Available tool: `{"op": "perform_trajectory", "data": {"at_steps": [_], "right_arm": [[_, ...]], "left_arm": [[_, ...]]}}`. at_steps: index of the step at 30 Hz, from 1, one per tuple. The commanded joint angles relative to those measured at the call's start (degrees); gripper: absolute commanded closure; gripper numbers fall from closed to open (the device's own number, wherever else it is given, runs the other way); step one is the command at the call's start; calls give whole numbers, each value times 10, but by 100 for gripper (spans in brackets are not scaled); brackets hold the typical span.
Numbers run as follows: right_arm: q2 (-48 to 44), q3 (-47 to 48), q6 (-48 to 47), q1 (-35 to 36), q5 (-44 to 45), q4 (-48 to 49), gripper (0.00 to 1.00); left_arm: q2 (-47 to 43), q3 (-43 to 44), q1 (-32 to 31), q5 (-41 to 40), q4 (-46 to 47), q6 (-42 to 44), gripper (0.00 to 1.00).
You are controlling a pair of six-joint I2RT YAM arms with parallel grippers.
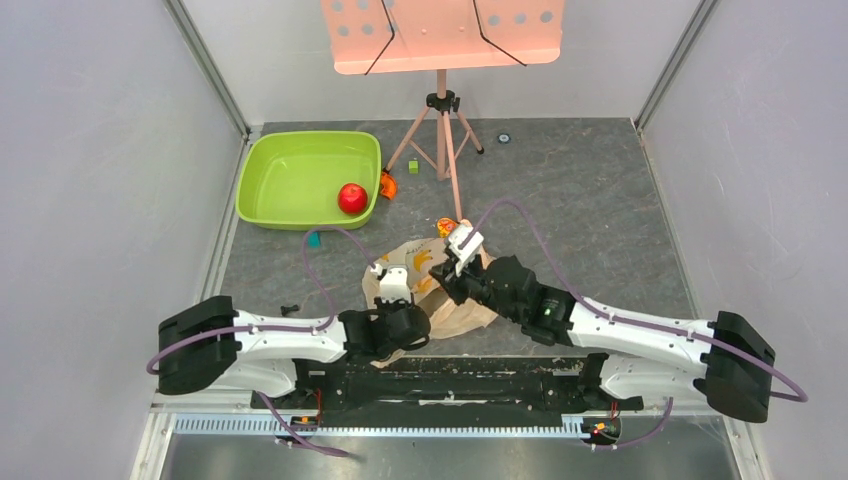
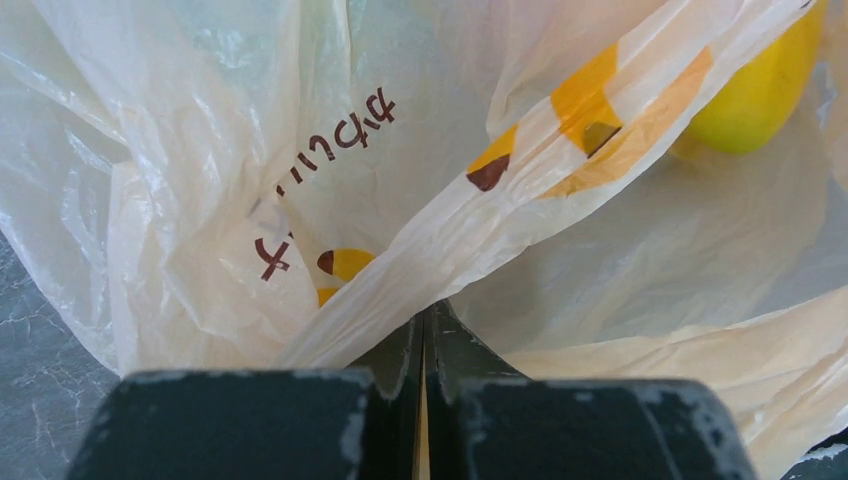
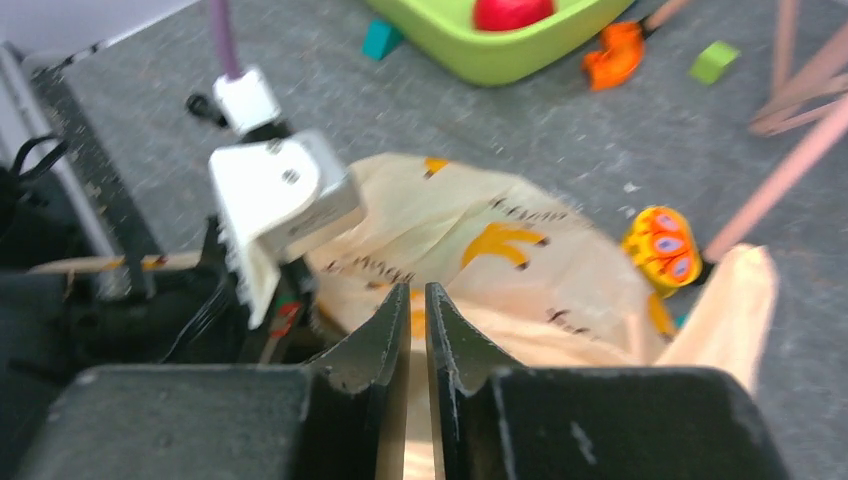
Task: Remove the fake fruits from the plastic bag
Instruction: Adjust the plastic bag at the center of the board.
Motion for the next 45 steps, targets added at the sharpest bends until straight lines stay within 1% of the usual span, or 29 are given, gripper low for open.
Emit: {"op": "perform_trajectory", "data": {"at_steps": [1,7,11,16,20,24,29,33,37,40,42,45], "right_arm": [[-3,-32,37,28,-9,12,89],[41,-41,67,42,16,-2,91],[48,-54,86,56,61,-19,93],[34,-124,133,78,82,20,94],[32,-181,170,99,117,53,94],[37,-215,189,119,145,76,94],[59,-234,207,132,151,99,94],[68,-247,221,137,154,116,94],[61,-260,230,140,157,123,93],[57,-263,231,141,159,122,92],[53,-258,229,141,160,118,91],[43,-236,213,142,161,109,88]], "left_arm": [[2,16,4,-19,18,28,97],[29,41,19,-22,18,38,94],[43,45,58,-4,31,46,92],[60,61,105,21,55,78,92],[66,81,120,19,53,101,93],[50,93,121,2,52,120,93],[37,117,135,-30,37,149,92],[19,121,174,-31,34,170,92],[-18,116,222,-26,40,199,92],[-44,116,249,-11,51,227,92],[-62,113,252,11,62,250,92],[-92,92,251,83,95,264,93]]}}
